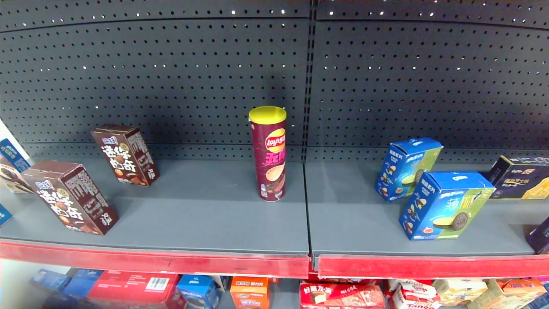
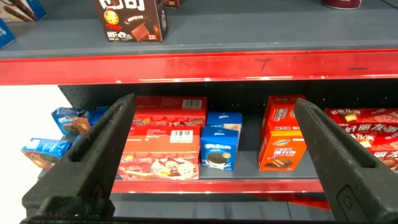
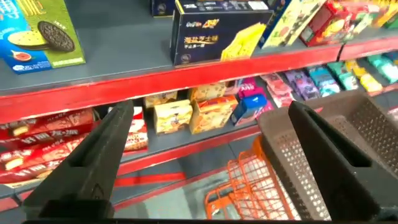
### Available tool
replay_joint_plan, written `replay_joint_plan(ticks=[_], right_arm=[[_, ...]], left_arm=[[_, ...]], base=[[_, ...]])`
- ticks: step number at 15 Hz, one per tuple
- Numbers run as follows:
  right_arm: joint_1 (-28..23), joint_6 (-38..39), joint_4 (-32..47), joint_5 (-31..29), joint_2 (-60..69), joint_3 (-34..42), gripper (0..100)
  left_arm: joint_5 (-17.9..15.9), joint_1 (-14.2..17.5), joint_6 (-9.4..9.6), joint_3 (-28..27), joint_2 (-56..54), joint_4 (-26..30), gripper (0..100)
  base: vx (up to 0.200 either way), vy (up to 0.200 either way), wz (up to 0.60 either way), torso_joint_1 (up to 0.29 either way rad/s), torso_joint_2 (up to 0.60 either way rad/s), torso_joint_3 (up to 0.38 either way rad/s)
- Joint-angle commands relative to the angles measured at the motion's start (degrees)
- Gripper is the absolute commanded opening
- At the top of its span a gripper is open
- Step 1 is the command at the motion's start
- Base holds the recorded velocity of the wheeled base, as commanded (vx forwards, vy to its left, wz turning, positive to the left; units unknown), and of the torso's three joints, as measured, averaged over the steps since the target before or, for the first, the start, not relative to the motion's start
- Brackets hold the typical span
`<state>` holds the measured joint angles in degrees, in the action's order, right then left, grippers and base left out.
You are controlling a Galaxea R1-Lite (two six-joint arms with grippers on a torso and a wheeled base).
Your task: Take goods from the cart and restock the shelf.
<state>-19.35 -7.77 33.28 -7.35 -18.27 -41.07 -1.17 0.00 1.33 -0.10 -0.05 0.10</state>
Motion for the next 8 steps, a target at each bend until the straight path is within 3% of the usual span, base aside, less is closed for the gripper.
replay_joint_plan(ticks=[1,8], right_arm=[[-0.1,-0.2,-0.6,0.1,0.3,0.7,100],[0.3,-0.2,-1.5,-0.4,1.0,2.0,100]], left_arm=[[0.0,0.0,-0.01,0.0,0.0,0.0,100],[-0.2,-0.1,0.25,0.0,0.0,0.0,100]], base=[[0.000,0.000,0.00,0.000,0.00,0.000],[0.000,0.000,0.00,0.000,0.00,0.000]])
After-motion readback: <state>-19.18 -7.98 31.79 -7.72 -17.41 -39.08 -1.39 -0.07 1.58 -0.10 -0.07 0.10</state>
